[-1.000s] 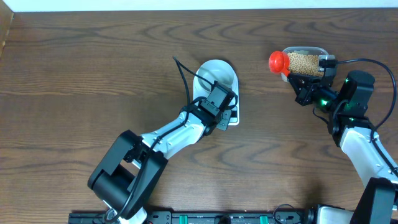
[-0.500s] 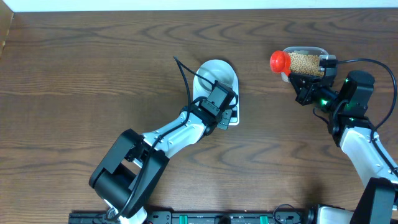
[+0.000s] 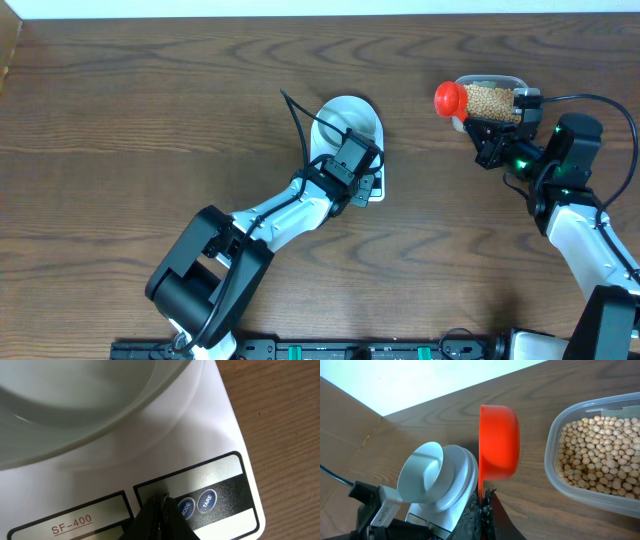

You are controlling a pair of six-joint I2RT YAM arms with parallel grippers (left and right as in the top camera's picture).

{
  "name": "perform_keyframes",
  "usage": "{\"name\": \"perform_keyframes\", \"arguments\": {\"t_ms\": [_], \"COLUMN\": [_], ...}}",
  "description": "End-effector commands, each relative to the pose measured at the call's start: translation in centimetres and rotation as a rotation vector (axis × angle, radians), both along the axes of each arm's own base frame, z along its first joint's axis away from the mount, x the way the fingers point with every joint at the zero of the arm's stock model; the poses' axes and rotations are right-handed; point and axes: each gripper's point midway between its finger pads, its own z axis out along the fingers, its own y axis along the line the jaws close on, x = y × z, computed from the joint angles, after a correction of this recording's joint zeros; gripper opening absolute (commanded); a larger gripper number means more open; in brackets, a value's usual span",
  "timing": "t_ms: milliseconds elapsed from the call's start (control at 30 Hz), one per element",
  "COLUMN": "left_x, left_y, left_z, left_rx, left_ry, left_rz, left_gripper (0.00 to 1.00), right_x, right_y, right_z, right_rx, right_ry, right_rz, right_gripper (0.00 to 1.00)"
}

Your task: Scoop item into bowl and weigh 50g on scale

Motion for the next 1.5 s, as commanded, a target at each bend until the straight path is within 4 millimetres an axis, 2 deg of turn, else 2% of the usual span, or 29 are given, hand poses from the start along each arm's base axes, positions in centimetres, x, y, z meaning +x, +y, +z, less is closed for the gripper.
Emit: {"name": "perform_keyframes", "arguments": {"t_ms": [0, 133, 367, 433, 667, 767, 833, 1200, 1467], "left_x": [-0.1, -1.0, -1.0, -0.7, 0.3, 0.4, 0.4, 0.0, -0.4], "left_y": [0.4, 0.6, 0.5, 0.3, -0.5, -0.6, -0.6, -0.3, 0.0], "left_z": [-1.1, -1.7, -1.2, 0.0, 6.6, 8.3, 8.8, 7.3, 2.6], "left_rx": [0.024, 0.026, 0.019, 0.003, -0.087, -0.113, -0.12, -0.09, -0.02], "left_ry": [0.027, 0.067, 0.059, 0.034, -0.101, -0.134, -0.142, -0.104, -0.013], "left_rz": [0.008, 0.0, -0.002, -0.004, -0.025, -0.025, -0.025, -0.025, -0.024], "left_gripper": [0.07, 0.07, 0.07, 0.07, 0.07, 0.07, 0.07, 0.07, 0.07], "right_x": [0.3, 0.3, 0.3, 0.3, 0.3, 0.3, 0.3, 0.4, 0.7], "right_y": [0.0, 0.0, 0.0, 0.0, 0.0, 0.0, 0.0, -0.3, -0.8], "right_z": [0.3, 0.3, 0.3, 0.3, 0.3, 0.3, 0.4, 0.3, 0.1], "right_rx": [-0.016, -0.015, -0.016, -0.016, -0.016, -0.016, -0.016, -0.023, -0.041], "right_ry": [-0.02, -0.019, -0.02, -0.02, -0.02, -0.02, -0.02, -0.019, -0.016], "right_rz": [0.004, 0.005, 0.005, 0.005, 0.005, 0.005, 0.004, -0.009, -0.041], "right_gripper": [0.01, 0.01, 0.01, 0.01, 0.01, 0.01, 0.01, 0.01, 0.01]}}
